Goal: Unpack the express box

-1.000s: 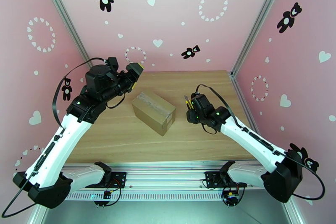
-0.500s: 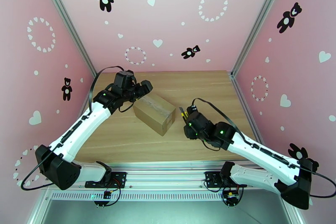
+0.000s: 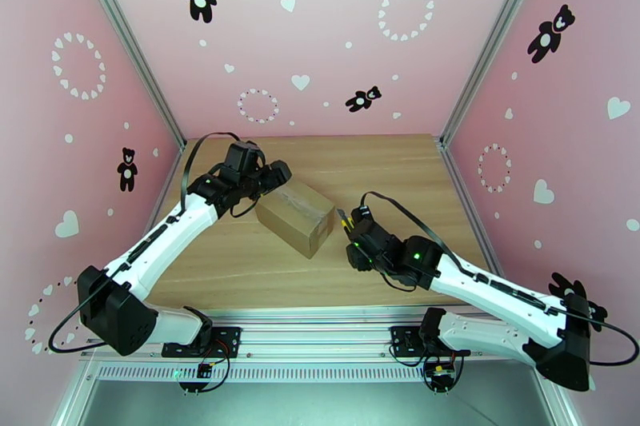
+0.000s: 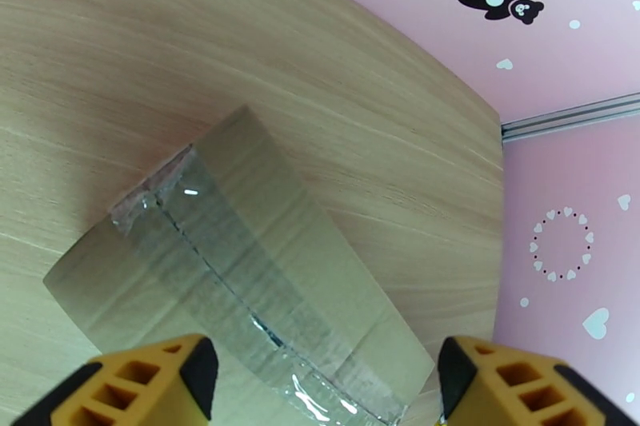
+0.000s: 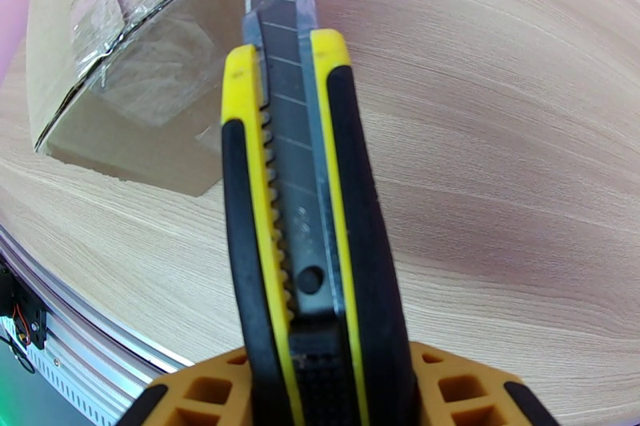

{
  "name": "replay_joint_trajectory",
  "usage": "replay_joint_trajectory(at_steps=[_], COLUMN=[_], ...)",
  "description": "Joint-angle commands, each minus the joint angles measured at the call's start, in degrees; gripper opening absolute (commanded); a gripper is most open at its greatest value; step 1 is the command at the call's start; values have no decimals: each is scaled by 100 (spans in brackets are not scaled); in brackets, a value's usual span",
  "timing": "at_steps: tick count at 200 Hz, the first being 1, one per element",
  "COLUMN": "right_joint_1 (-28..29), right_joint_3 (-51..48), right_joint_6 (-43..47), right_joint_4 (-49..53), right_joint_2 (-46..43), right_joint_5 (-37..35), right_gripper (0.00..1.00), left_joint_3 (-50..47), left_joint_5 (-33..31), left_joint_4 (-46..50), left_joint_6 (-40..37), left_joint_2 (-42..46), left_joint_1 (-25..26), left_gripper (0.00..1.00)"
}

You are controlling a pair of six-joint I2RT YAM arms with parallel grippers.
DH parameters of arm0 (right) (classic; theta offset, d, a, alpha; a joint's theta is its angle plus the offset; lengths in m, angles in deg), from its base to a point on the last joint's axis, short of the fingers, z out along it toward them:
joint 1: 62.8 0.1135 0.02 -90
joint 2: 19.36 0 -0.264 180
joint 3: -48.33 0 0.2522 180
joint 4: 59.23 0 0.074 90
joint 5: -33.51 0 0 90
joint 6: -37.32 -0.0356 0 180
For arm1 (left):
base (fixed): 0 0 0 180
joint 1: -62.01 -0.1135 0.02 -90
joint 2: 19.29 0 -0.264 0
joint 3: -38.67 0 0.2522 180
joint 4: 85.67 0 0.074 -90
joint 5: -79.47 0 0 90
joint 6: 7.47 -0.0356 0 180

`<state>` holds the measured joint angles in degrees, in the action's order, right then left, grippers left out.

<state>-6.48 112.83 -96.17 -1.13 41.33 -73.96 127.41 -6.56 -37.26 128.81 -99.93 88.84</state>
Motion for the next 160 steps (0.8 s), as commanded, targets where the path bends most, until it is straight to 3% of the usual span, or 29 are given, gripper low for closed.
replay_joint_trajectory(at_steps=[1,160], right_joint_1=[38,224], right_joint_3=[-42,-64], right_joint_6=[31,-31], right_joint_4=[-111,-264], right_joint_2=[54,237], right_joint_5=[-43,1], right_gripper=[0,0], left_joint_3=[2,-120], left_joint_5=[-98,-177], left_joint_4=[-129,-168], left_joint_6=[-40,39], left_joint_2=[-53,44], left_joint_1=[30,29], left_gripper=[78,78])
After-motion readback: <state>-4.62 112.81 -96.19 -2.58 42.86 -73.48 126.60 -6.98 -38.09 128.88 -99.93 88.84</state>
